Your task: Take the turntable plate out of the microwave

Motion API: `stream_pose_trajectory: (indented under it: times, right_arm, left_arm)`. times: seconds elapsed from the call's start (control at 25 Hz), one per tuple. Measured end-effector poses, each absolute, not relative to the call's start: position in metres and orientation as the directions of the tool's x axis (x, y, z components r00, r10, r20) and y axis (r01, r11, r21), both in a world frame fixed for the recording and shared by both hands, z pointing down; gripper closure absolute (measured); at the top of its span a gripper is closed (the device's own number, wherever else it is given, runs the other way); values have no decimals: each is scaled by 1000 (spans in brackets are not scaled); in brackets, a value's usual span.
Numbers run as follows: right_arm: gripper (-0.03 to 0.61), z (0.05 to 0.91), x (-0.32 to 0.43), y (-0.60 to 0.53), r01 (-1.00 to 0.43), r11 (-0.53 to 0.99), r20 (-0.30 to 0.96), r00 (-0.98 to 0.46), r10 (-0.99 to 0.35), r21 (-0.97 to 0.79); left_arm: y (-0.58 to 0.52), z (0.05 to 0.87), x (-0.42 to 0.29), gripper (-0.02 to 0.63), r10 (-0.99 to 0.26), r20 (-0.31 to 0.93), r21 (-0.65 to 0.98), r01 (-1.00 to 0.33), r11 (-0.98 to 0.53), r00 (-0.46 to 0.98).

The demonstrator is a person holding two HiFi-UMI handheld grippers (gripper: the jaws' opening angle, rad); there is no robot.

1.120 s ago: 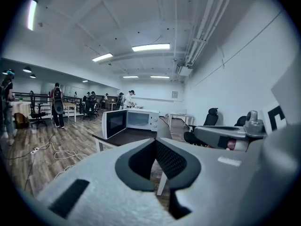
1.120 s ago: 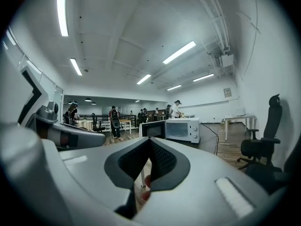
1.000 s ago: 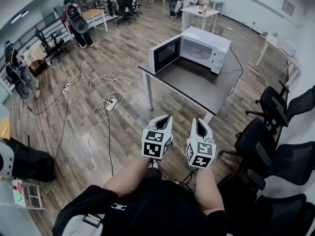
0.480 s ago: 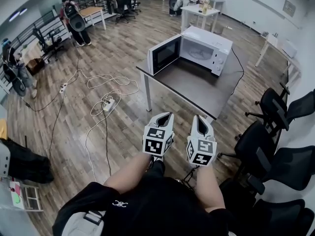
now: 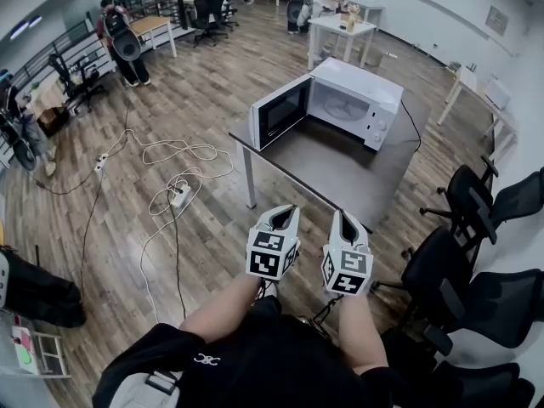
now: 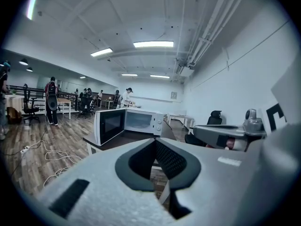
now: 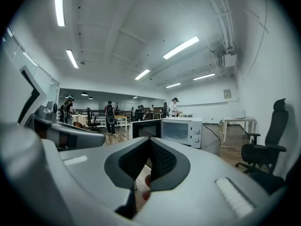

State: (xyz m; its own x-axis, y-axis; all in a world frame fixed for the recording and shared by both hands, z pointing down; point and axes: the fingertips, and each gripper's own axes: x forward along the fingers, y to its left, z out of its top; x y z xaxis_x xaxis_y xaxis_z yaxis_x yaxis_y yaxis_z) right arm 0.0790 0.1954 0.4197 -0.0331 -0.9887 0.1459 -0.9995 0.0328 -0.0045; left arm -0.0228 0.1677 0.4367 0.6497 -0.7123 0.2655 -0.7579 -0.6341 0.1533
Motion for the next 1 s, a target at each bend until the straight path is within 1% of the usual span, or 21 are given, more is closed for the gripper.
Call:
stream_pose_trajectory:
  times: [0.24,0.6,1.0]
  right_arm:
    - [571,422,77,149,-1000,29,161,-28,-987,3]
    - [571,418,84,74,-1000,22,160,-19,-987,15]
    - [571,425,92,6,-1000,-22,163,25,-986,19]
  left_arm:
    - [121,441,-25,606,-706,280,167,-757,-631,651]
    - [45,432,-17,606,-703,266,159,-749,-644,660]
    - [-28,438,-7,606,-672,261,162,-718,-677,693]
